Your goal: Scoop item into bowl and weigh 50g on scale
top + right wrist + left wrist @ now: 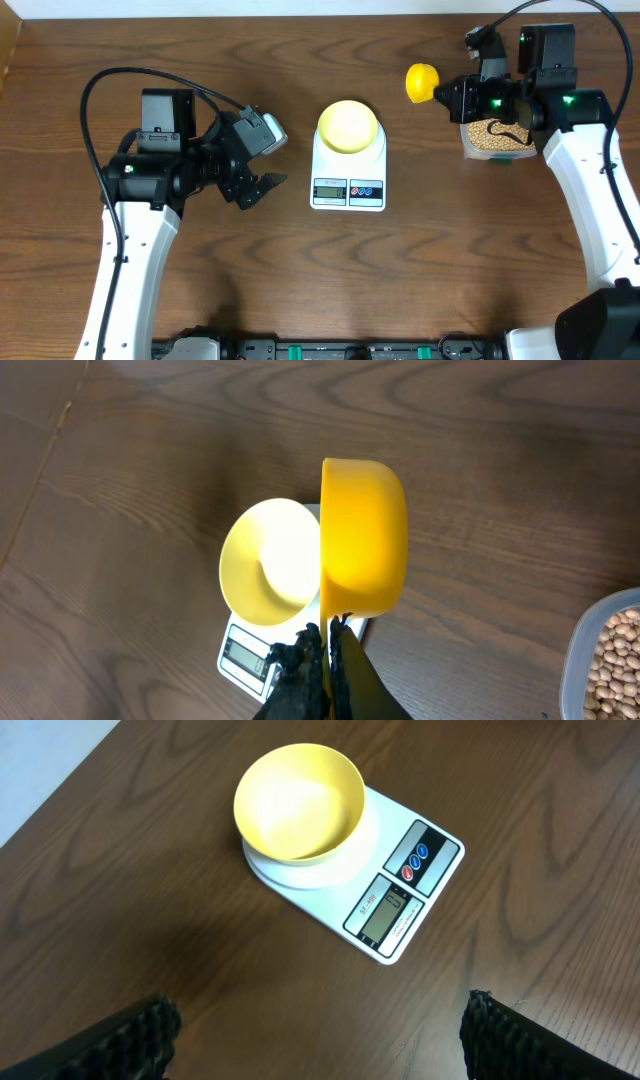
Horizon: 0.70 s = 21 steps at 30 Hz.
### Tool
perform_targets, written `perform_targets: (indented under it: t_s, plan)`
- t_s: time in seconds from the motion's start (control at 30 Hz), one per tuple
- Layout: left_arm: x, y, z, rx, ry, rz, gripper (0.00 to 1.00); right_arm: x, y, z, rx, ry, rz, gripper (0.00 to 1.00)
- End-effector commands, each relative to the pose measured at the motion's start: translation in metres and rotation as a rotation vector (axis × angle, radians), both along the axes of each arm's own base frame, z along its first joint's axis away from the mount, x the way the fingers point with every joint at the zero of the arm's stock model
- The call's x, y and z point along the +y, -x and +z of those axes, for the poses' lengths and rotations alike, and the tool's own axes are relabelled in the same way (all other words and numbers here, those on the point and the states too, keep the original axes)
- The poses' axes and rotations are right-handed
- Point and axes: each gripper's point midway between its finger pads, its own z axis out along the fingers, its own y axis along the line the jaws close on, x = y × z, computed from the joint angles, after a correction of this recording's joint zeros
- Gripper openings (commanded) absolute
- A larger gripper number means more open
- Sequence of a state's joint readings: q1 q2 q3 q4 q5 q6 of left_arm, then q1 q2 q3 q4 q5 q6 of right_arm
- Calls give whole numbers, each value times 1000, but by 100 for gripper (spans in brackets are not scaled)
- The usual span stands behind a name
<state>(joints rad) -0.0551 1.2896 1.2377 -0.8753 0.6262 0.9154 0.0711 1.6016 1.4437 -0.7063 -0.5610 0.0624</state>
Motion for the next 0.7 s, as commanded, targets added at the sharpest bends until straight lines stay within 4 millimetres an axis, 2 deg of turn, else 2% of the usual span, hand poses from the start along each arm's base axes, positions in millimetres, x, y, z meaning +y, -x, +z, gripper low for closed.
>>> perform_targets:
  t_s: [0.0, 0.67]
  plan:
    - [0, 1, -5, 29, 15, 6, 92, -2, -3, 11, -36, 4, 9, 1]
    - [0, 1, -5, 29, 15, 6, 92, -2, 1, 7, -10, 6, 9, 1]
